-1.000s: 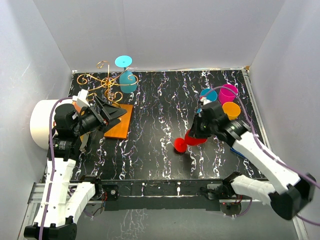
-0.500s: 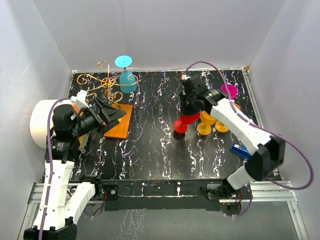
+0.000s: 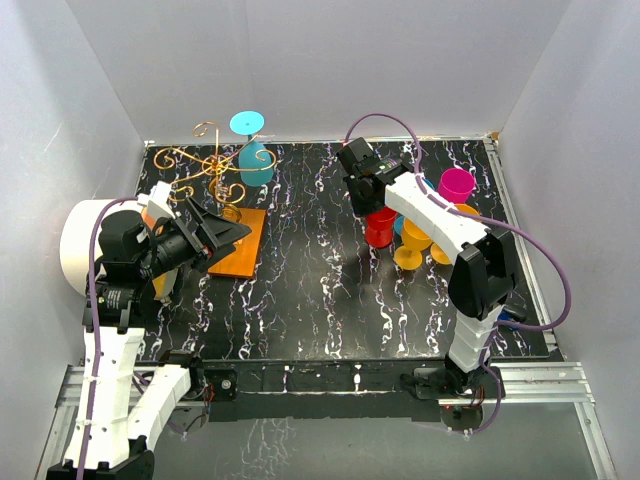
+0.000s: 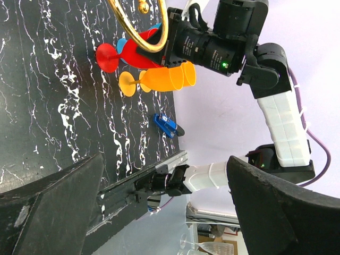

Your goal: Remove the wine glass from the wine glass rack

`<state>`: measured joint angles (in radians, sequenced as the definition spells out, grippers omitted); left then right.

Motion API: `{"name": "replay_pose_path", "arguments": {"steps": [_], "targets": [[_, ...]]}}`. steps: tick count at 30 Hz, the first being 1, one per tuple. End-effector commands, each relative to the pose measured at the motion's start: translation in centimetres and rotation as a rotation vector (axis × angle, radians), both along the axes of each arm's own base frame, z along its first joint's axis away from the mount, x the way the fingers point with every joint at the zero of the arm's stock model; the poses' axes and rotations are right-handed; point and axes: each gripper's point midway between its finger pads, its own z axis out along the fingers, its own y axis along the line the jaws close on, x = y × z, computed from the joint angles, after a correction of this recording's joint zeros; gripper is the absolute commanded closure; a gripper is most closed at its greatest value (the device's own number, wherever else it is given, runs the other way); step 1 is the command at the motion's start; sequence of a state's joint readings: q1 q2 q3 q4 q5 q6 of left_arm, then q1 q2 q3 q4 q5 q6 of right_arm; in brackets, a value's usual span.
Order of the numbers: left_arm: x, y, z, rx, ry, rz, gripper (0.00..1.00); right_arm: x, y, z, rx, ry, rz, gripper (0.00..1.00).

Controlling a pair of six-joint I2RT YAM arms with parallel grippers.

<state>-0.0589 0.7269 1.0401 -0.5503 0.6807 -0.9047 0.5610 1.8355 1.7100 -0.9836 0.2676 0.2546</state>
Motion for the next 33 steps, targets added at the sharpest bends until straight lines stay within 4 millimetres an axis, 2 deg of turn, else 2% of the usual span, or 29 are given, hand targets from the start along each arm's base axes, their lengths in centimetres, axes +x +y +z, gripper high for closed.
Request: {"name": "replay_pose_path", "arguments": {"steps": [1,5,6,8,11,15,18,20,21,25,28,29,33], "targets": [[-0.8,0.1,1.0,0.006,-0.03,-0.003,0.01,2.8,0.4,3.0,0.009,-0.131,-0.012,1.0],[-0.8,0.2,0.9,0.015,-0.022,0.004,0.01,3.0,0.8,2.3,0.013,-0.113,-0.012,1.0],[-0.9,0.2,1.0,0.017,-0.02,0.004,0.01,3.0,0.8,2.3,0.015,-0.115,-0.013,0.97],[-1.0,0.3,0.9,0.021,-0.013,0.005,0.01,3.2,0.9,2.6,0.022,-0.131,-0.014,0.85],[-0.9,0.4,1.1,0.024,-0.014,0.011,0.01,3.5,1.1,3.5,0.029,-0.15,-0.005,0.8],[-0.9,0.4,1.4,0.023,-0.017,0.015,0.01,3.9,1.6,7.2,0.072,-0.201,0.009,0.66],[-0.7,0.4,1.7,0.02,-0.021,0.017,0.01,3.3,2.3,10.9,0.153,-0.26,0.051,0.56],[-0.6,0.4,1.8,0.02,-0.024,0.019,0.01,2.2,3.2,13.0,0.239,-0.295,0.106,0.5],[-0.5,0.4,1.9,0.02,-0.026,0.02,0.01,1.0,3.3,14.7,0.294,-0.328,0.135,0.47],[-0.1,0.4,2.7,0.021,-0.043,0.022,0.01,-2.6,5.0,16.4,0.502,-0.401,0.265,0.34],[0.2,0.4,3.7,0.034,-0.075,0.013,0.01,-5.8,5.8,15.4,0.645,-0.424,0.337,0.26],[0.3,0.4,4.0,0.042,-0.086,0.014,0.01,-6.9,5.9,13.7,0.675,-0.398,0.347,0.24],[1.3,0.7,6.2,0.09,-0.141,0.012,0.01,-9.8,6.3,13.0,0.811,-0.403,0.39,0.19]]}}
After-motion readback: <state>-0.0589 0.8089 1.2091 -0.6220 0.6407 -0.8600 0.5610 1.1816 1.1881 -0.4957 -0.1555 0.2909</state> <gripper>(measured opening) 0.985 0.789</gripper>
